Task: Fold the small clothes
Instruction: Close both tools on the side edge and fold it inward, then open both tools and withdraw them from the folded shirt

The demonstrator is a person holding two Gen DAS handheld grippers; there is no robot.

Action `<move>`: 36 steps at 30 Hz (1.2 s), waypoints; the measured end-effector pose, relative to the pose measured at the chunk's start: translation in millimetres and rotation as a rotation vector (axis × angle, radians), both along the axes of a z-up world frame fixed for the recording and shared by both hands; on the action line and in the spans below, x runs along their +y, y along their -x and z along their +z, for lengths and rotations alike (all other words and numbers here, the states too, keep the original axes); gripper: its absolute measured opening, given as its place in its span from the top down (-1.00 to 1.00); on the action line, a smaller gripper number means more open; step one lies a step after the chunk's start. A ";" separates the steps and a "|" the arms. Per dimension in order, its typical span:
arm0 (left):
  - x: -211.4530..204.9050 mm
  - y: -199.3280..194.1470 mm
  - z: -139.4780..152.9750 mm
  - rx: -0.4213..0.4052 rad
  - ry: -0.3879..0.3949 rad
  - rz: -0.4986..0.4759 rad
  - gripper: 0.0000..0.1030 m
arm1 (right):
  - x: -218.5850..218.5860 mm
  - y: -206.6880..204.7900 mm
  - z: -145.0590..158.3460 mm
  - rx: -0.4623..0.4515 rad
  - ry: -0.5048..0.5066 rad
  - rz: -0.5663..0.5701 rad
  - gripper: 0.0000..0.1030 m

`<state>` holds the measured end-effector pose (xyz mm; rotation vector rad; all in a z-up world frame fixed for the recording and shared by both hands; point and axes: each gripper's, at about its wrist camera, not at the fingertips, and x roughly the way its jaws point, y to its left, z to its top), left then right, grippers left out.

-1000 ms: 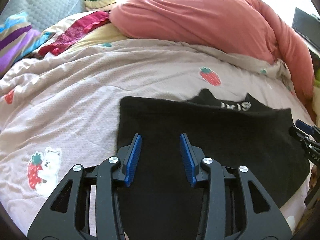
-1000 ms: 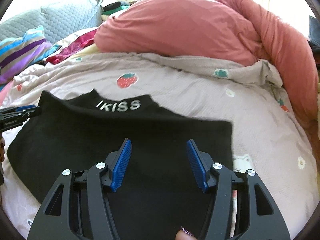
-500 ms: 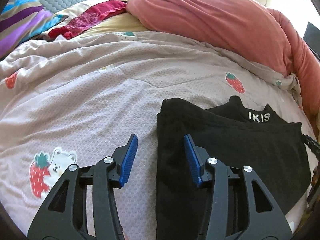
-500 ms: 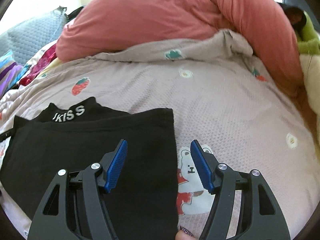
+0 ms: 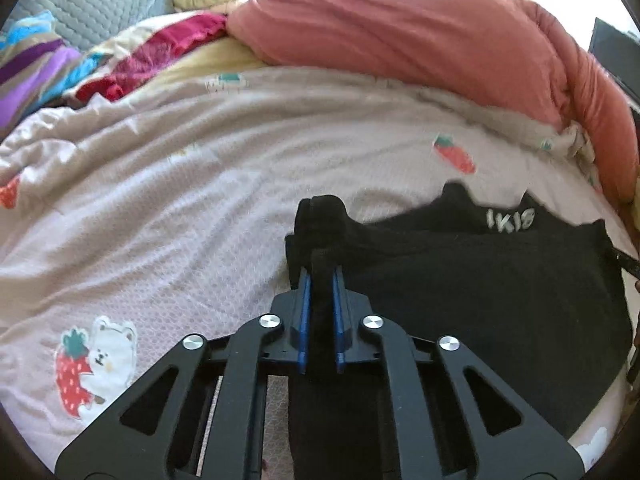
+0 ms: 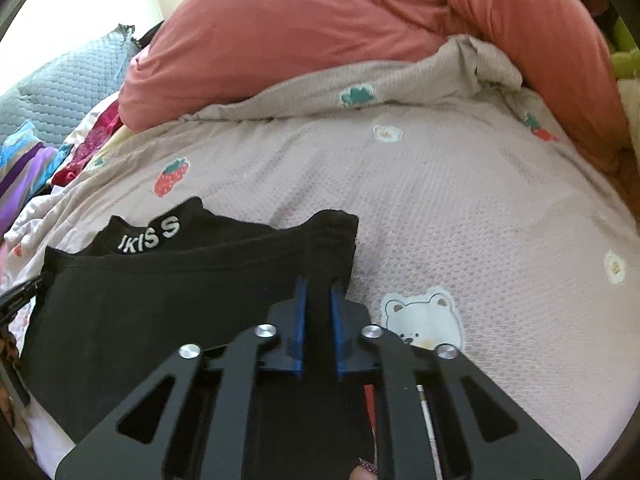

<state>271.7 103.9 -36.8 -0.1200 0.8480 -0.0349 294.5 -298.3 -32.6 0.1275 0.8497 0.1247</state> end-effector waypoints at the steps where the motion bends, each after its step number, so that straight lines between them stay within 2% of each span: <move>1: -0.3 1.7 7.3 -0.024 -0.002 -0.002 0.94 | -1.4 1.9 4.9 -0.016 -0.004 0.000 0.85; 4: -0.3 3.9 25.6 -0.077 -0.004 -0.007 0.94 | -4.3 1.7 15.9 -0.053 -0.017 -0.006 0.85; 7: -0.7 0.6 27.9 -0.089 -0.016 0.005 0.94 | -5.8 -4.1 14.0 -0.054 -0.014 -0.022 0.85; 14: -1.2 -10.8 -17.0 0.033 -0.084 0.035 0.84 | -3.5 -7.8 -17.6 0.004 0.027 -0.066 0.82; 20: -3.3 -5.6 -18.9 0.037 -0.105 0.039 0.77 | -9.7 -2.7 -21.5 0.009 0.042 -0.112 0.47; 27: -7.3 0.4 -17.7 0.043 -0.115 0.047 0.70 | -8.8 15.3 -15.7 0.002 0.089 -0.125 0.18; 31: -6.8 6.3 -16.7 0.044 -0.112 0.054 0.61 | -6.3 29.1 -9.2 -0.012 0.088 -0.117 0.12; 36: -4.9 18.5 -11.6 0.046 -0.093 0.067 0.37 | 7.5 53.2 6.3 -0.069 0.100 -0.073 0.02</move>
